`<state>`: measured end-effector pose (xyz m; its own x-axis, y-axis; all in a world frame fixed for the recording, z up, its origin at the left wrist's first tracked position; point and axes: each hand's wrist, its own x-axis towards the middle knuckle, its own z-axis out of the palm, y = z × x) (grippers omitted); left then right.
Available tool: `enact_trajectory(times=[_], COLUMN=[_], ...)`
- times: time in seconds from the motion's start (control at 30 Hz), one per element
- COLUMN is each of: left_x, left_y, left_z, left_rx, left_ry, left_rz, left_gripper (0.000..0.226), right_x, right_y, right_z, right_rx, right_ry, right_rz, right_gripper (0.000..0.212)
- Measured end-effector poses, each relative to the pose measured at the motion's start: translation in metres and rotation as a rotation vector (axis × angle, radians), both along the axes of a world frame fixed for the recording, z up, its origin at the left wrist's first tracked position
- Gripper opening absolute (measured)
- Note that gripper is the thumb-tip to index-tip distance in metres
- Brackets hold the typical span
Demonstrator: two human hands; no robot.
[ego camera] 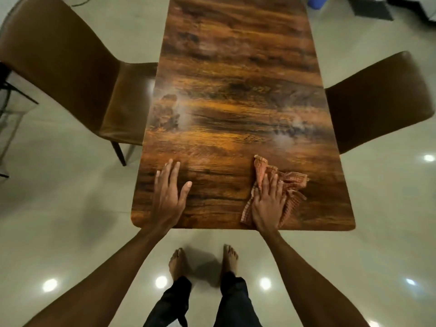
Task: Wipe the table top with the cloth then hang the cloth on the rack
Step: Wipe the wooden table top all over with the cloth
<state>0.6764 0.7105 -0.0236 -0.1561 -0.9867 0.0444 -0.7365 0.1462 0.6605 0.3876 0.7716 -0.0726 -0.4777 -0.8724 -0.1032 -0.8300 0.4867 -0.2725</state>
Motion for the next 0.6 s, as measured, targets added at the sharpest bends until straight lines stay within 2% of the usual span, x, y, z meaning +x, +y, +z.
enact_trajectory(times=[0.03, 0.13, 0.2, 0.27, 0.33, 0.4, 0.53, 0.6], left_x=[-0.011, -0.045, -0.063, -0.085, -0.111, -0.139, -0.199, -0.222], left_y=[0.0, 0.001, 0.003, 0.004, 0.01, 0.019, 0.041, 0.047], left_z=[-0.001, -0.004, -0.003, -0.001, 0.0, -0.002, -0.007, -0.005], left_rx=[0.001, 0.007, -0.015, -0.034, -0.028, -0.021, 0.005, 0.005], left_ry=[-0.004, -0.045, -0.074, -0.083, -0.073, -0.071, -0.08, -0.076], left_rz=[-0.035, -0.118, -0.145, -0.176, -0.195, -0.222, -0.277, -0.302], left_gripper=[0.068, 0.067, 0.067, 0.066, 0.067, 0.068, 0.067, 0.066], right_x=[0.015, 0.05, 0.029, -0.024, -0.082, -0.111, -0.148, -0.183], right_y=[-0.003, -0.002, 0.002, 0.014, 0.032, 0.043, 0.061, 0.075], right_z=[0.001, -0.003, -0.004, -0.006, -0.007, -0.008, -0.011, -0.01], right_rx=[-0.015, -0.019, -0.03, -0.039, -0.043, -0.037, -0.02, -0.027], right_ry=[-0.033, -0.056, -0.063, -0.046, -0.027, -0.01, 0.006, 0.0], right_rz=[0.032, 0.333, 0.424, 0.311, 0.078, -0.042, 0.216, 0.078], right_gripper=[0.06, 0.061, 0.06, 0.059, 0.059, 0.061, 0.063, 0.061])
